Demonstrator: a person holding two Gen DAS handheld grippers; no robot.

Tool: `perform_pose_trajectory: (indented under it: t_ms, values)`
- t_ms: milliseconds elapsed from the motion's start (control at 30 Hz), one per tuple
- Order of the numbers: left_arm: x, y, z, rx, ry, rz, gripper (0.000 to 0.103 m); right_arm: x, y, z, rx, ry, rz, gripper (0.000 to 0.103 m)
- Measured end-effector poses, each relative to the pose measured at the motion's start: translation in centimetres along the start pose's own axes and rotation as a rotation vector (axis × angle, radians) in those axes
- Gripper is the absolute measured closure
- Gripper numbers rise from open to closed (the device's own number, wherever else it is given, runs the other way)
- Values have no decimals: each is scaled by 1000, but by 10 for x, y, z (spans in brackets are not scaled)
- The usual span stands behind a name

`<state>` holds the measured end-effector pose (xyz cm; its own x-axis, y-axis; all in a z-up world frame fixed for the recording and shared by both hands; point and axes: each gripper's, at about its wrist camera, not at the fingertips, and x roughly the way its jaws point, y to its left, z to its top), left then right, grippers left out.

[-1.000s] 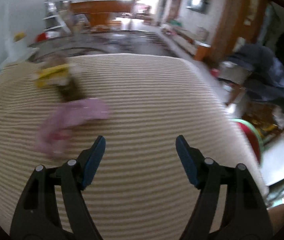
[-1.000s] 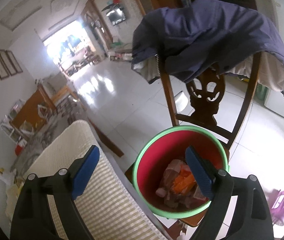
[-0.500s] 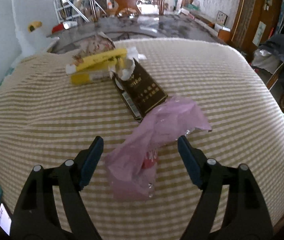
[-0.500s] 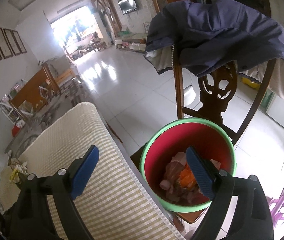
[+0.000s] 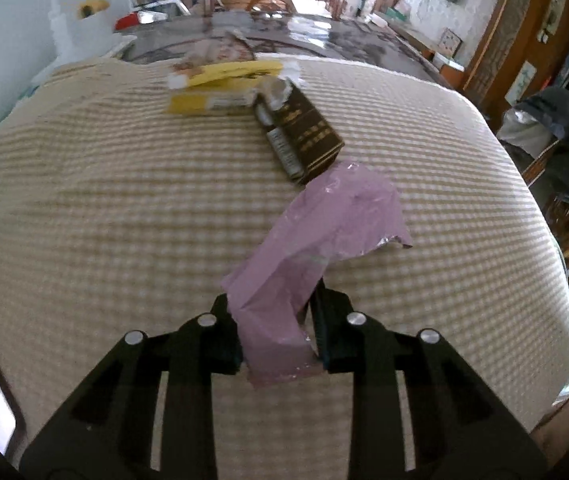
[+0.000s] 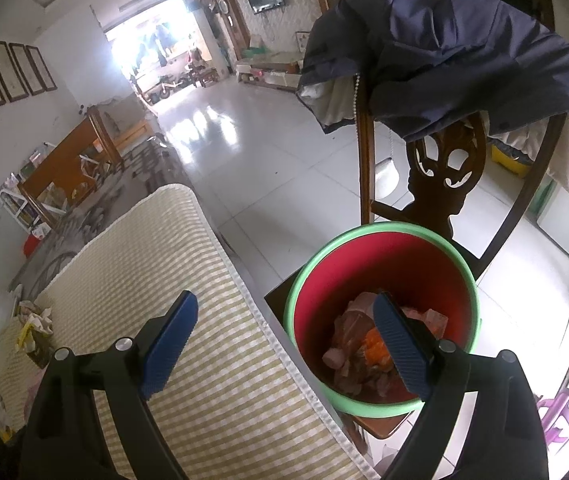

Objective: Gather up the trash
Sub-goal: 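Grasp the pink plastic wrapper with the left tool while the right tool grasps the brown cigarette box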

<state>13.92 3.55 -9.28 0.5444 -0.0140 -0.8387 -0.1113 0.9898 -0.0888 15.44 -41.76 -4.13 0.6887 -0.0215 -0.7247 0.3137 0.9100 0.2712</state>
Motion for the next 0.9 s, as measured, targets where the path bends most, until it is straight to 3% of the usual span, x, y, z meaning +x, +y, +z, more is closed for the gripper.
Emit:
perform_pose_trajectory:
  t_ms: [233,433,533,700,800,900]
  values:
    - [-36,24,-37,-76,-56,34,78,-4,22,-6,-79,-1,62,17]
    - [-43,34,-52,-104,-81,33,78,-4,83,-25,-258,-4,181,17]
    - [-39,38,-56,-118,-74,21,78,7,137,-41,-361,53,293,17]
    - [-29,44,-63,-131,-52,2,78,42,231,-60,-420,190,449,17]
    - [-27,49,-64,-143,-53,-8,78,64,294,-75,-510,240,481,17]
    - [-27,51,-64,-148,-59,-12,78,84,342,-91,-591,262,454,17]
